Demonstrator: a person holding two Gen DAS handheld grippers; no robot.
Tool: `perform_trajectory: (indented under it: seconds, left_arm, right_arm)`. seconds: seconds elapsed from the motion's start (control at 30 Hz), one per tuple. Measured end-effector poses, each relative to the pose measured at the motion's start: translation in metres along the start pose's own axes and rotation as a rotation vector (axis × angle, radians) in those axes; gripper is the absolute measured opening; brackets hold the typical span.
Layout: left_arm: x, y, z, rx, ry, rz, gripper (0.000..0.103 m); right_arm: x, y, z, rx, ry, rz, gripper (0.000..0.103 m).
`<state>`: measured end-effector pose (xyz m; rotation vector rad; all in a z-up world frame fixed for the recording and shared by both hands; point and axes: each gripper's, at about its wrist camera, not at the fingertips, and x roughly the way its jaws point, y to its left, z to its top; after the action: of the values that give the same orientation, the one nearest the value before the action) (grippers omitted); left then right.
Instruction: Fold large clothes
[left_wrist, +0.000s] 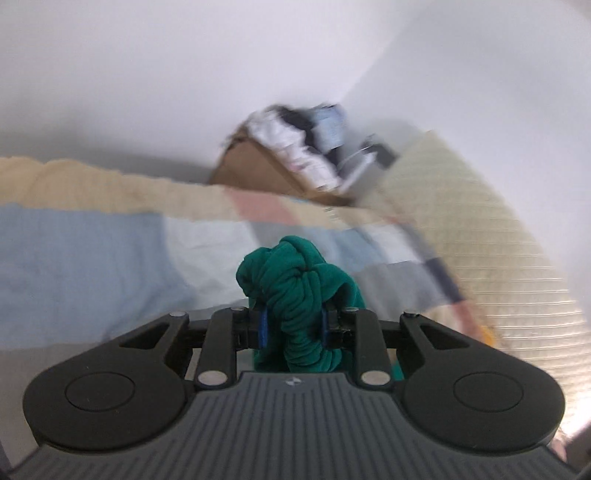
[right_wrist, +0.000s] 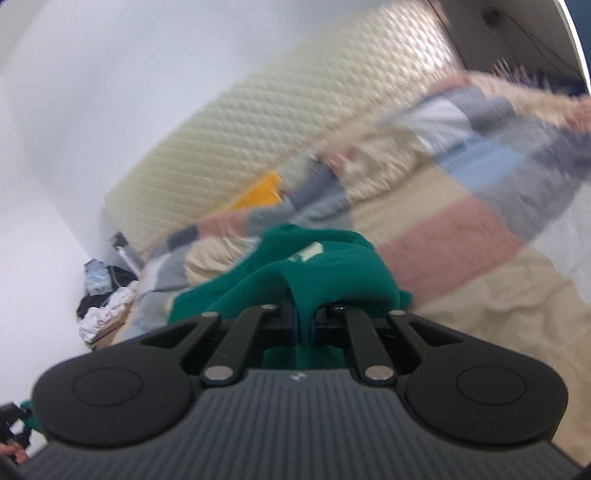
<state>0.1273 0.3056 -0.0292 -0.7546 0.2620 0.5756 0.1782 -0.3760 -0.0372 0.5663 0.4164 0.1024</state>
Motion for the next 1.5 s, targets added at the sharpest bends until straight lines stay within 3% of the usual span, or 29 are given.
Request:
perform_trajectory:
  seconds: [0.13, 0.3, 0.57, 0.6, 0.67, 0.7, 0.8, 0.93, 1.0, 1.03, 1.07, 1.2, 1.37, 1.5]
  left_arm:
    - [0.037, 0.008, -0.011, 0.113, 0.019, 0.123, 0.028]
    - [0.070, 0.021, -0.021, 0.116, 0.068, 0.189, 0.028]
    - [0.108, 0.011, -0.050, 0.215, 0.082, 0.234, 0.033]
    - [0.109, 0.009, -0.050, 0.221, 0.079, 0.234, 0.035]
    - [0.107, 0.008, -0.052, 0.214, 0.088, 0.238, 0.053]
    - [0.104, 0.008, -0.052, 0.206, 0.099, 0.237, 0.056]
    - [0.080, 0.000, -0.050, 0.227, 0.060, 0.250, 0.072]
    - [0.034, -0.012, -0.045, 0.237, 0.003, 0.198, 0.078]
    - [0.010, -0.020, -0.046, 0.236, -0.005, 0.158, 0.079]
    - [-0.001, -0.025, -0.047, 0.245, -0.008, 0.135, 0.079]
    - [-0.011, -0.032, -0.049, 0.262, -0.015, 0.114, 0.079]
    - [-0.050, -0.066, -0.068, 0.353, -0.037, 0.000, 0.084]
    - [-0.076, -0.105, -0.119, 0.368, 0.109, -0.222, 0.084]
    - [-0.070, -0.118, -0.186, 0.324, 0.369, -0.368, 0.084]
  right_arm:
    - [0.031, -0.033, -0.019, 0.045, 0.077, -0.088, 0.010]
    - [0.066, -0.065, -0.037, 0.088, 0.241, -0.146, 0.010]
    - [0.075, -0.064, -0.038, 0.077, 0.264, -0.150, 0.013]
    - [0.074, -0.064, -0.038, 0.079, 0.263, -0.150, 0.013]
    - [0.070, -0.065, -0.037, 0.083, 0.258, -0.144, 0.013]
    - [0.069, -0.066, -0.037, 0.089, 0.256, -0.141, 0.014]
    - [0.064, -0.071, -0.038, 0.127, 0.251, -0.146, 0.024]
    - [0.053, -0.068, -0.036, 0.145, 0.265, -0.153, 0.031]
    - [0.041, -0.064, -0.035, 0.128, 0.256, -0.159, 0.041]
    - [0.036, -0.063, -0.035, 0.126, 0.252, -0.161, 0.053]
    - [0.031, -0.062, -0.034, 0.130, 0.251, -0.161, 0.057]
    - [0.016, -0.062, -0.036, 0.148, 0.284, -0.185, 0.060]
    - [0.006, -0.069, -0.043, 0.203, 0.323, -0.217, 0.061]
    - [0.002, -0.079, -0.048, 0.286, 0.322, -0.209, 0.061]
